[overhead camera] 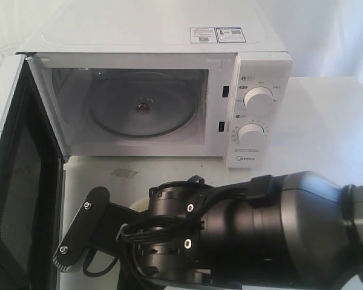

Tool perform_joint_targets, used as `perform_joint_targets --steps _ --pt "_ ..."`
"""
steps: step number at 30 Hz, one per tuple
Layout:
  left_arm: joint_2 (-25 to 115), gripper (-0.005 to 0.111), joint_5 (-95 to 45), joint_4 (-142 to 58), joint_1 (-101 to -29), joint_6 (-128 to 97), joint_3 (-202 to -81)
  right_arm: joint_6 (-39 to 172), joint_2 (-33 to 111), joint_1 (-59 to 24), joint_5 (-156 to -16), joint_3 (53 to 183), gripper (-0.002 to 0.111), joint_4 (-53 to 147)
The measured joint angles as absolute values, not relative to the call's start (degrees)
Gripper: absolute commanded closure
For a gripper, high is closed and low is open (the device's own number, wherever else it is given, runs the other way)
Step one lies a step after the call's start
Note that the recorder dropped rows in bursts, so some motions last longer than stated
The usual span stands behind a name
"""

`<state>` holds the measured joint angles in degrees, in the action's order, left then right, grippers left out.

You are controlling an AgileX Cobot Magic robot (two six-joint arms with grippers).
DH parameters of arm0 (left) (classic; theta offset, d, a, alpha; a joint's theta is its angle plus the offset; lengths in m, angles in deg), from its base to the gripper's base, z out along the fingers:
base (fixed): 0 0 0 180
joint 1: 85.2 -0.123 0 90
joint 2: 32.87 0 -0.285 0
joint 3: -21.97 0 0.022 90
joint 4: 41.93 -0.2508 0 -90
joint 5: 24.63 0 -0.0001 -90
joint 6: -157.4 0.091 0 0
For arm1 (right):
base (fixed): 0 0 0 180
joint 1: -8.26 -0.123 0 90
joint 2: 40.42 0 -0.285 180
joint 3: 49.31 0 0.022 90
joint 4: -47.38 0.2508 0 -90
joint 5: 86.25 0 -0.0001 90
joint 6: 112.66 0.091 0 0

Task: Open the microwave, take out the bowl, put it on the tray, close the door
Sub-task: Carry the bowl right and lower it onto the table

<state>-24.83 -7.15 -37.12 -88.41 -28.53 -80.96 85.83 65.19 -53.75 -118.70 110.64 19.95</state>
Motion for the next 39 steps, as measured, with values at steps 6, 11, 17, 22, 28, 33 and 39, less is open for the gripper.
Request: perform_joint_targets --steps 6,11,17,22,28,33,39 --pt "-24.83 0.107 -7.15 -37.12 -88.41 -28.53 -80.96 83.90 66.28 -53.75 -117.73 112.22 0.108 19.95" --pt "-24.83 0.107 -7.15 -37.12 -88.41 -28.53 -80.96 83.40 67.66 -53.75 -119.38 112.71 0.108 19.95" --pt "-24.83 0.107 -7.15 -37.12 -88.41 -28.53 -80.96 83.38 66.61 -53.75 -127.85 112.71 0.108 19.65" --pt "-24.83 0.107 -7.15 -37.12 -88.41 -28.53 -80.96 88.78 64.02 -53.75 -134.61 111.41 0.108 15.21" --pt "-24.83 0.107 -7.15 -37.12 -88.41 -28.53 -80.96 95.80 58.59 -52.22 -134.89 105.00 0.108 12.71" --pt "-24.83 0.107 -7.15 -37.12 -88.41 -28.53 -80.96 98.38 54.29 -50.85 -134.33 99.60 0.108 12.67" --pt "-24.83 0.107 -7.15 -37.12 -88.41 -28.53 -80.96 101.85 53.12 -49.74 -131.12 95.03 0.108 12.99"
